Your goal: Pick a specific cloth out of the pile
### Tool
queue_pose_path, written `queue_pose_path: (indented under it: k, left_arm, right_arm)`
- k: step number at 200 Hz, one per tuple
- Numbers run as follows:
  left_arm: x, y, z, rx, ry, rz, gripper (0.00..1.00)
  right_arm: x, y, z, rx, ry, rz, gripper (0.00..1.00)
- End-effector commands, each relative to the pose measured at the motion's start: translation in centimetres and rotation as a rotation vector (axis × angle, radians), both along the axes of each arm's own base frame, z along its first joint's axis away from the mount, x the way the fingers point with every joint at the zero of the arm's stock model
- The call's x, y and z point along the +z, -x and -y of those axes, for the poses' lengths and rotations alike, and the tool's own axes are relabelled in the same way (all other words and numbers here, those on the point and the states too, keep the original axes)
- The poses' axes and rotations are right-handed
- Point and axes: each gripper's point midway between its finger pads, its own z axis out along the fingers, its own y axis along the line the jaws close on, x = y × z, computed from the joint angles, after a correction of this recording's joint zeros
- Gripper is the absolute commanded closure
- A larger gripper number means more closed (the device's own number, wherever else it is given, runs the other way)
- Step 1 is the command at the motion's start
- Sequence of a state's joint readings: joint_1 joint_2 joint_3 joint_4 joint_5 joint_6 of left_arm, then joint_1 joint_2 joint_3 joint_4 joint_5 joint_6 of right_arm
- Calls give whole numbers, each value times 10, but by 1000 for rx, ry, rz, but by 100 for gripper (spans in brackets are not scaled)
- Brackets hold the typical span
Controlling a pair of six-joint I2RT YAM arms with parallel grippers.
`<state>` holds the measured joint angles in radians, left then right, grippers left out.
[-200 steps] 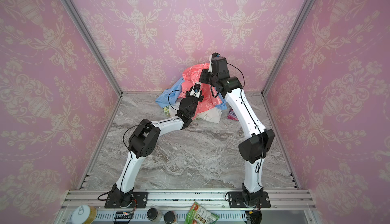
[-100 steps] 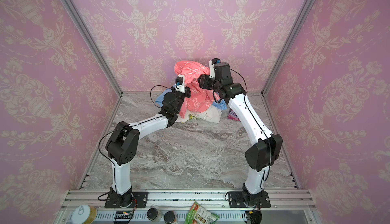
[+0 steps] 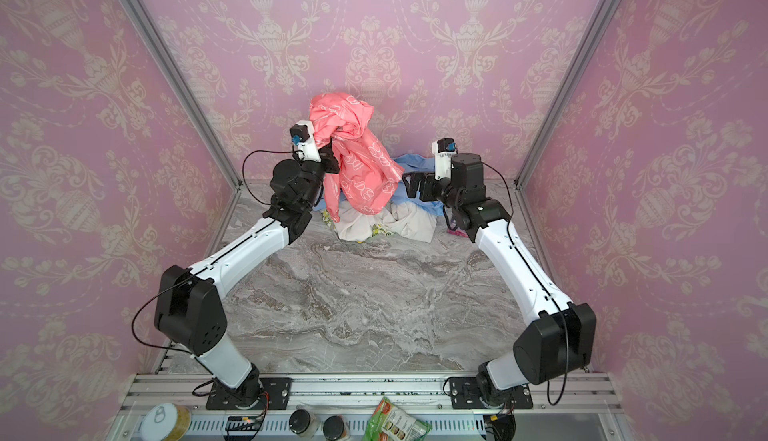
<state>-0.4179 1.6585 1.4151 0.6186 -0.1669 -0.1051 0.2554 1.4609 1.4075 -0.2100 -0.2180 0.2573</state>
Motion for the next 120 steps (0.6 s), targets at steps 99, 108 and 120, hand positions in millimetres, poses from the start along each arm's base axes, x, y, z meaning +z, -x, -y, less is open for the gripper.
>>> queue_pose_path:
  k: [99, 108, 120]
  left_arm:
    - [132, 79, -56, 66, 63, -5, 100]
    - [132, 82, -60, 84, 46, -26, 100]
    - [127, 87, -67, 112, 15, -67, 100]
  right_arm:
    - [-50, 44, -6, 105, -5, 71, 0]
    - [-53, 46, -6, 104, -8, 67, 0]
    - [-56, 49, -6, 112, -17, 65, 0]
